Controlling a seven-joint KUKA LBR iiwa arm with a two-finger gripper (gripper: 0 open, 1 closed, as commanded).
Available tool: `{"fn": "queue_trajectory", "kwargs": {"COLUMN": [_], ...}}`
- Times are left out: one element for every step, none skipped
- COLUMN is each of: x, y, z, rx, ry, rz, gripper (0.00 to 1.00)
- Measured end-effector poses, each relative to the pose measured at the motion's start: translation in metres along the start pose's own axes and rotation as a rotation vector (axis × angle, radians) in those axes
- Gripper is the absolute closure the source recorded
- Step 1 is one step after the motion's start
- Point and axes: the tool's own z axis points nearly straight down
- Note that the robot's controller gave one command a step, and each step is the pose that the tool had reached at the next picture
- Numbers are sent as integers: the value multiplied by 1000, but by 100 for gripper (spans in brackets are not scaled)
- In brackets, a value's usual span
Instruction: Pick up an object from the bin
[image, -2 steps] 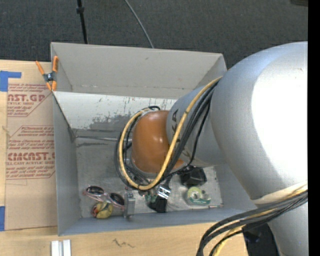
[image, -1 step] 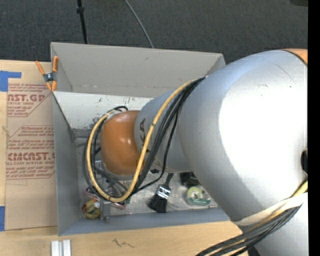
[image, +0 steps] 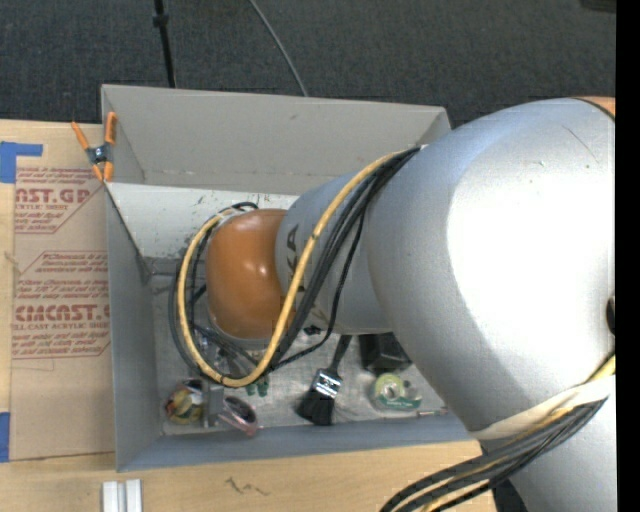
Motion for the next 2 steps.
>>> {"fn": "queue_trajectory", "kwargs": {"x": [0, 1], "y": [0, 0], "z": [0, 0], "rx": [-1, 0], "ry": [-2, 2], "rz": [0, 0], "gripper": [0, 100]}}
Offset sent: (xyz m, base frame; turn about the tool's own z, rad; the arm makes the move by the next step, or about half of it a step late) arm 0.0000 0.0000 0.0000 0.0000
